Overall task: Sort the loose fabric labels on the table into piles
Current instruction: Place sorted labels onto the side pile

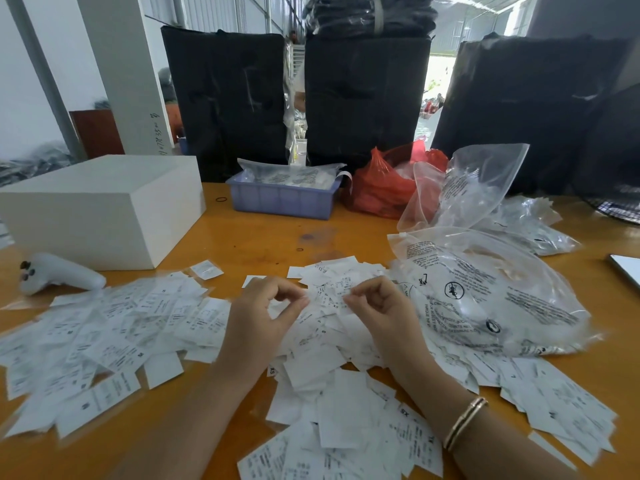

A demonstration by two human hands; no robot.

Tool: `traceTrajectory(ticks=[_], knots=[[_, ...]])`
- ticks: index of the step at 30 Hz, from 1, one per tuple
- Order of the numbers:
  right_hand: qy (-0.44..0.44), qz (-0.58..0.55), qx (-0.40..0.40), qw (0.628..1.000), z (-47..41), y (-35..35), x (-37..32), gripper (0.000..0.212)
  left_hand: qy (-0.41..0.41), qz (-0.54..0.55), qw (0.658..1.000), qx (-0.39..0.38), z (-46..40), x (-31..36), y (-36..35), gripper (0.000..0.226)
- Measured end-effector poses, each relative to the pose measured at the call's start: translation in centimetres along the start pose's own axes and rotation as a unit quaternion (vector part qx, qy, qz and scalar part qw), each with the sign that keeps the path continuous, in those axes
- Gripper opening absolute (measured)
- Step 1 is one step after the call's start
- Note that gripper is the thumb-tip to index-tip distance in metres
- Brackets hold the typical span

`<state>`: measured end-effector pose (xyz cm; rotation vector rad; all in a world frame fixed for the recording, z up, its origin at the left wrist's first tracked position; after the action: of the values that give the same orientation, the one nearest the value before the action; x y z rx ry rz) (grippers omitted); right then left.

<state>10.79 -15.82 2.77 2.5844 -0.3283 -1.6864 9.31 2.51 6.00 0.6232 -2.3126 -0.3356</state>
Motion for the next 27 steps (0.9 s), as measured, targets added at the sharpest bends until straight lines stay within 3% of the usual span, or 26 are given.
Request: traceTrajectory(ticks=[4, 8, 15, 27], knots=[[-0.016, -0.029, -0.015, 0.999, 0.0, -0.6, 0.6, 0.035, -0.026, -0.035, 0.999, -0.005, 0.0, 0.7, 0.0, 0.007], [0.039, 0.051, -0.003, 0.998, 0.1, -0.2, -0.5, 0.023, -0.025, -0.046, 0.999, -0.005, -0.1, 0.8, 0.1, 0.007], [0.095, 0.107, 0.015, 0.99, 0.3, 0.0, -1.7, 0.031, -0.035, -0.047, 0.998, -0.027, 0.0, 1.1, -0.4, 0.009], [0.123, 0.112, 0.009, 0.986, 0.6, -0.2, -2.4, 0.025, -0.034, -0.04, 0.998, -0.039, 0.1, 0.9, -0.7, 0.01]])
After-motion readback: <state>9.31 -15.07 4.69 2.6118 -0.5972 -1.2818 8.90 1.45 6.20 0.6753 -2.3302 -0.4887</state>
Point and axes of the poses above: each hand's wrist, its own z-axis away from the middle knuckle, its own y-axis out of the back of the hand, x = y × z, the point moved 10 cm from there along -z, towards the middle knuckle, and after that the axes turned 3 degrees about z, right-handed, at the moved point
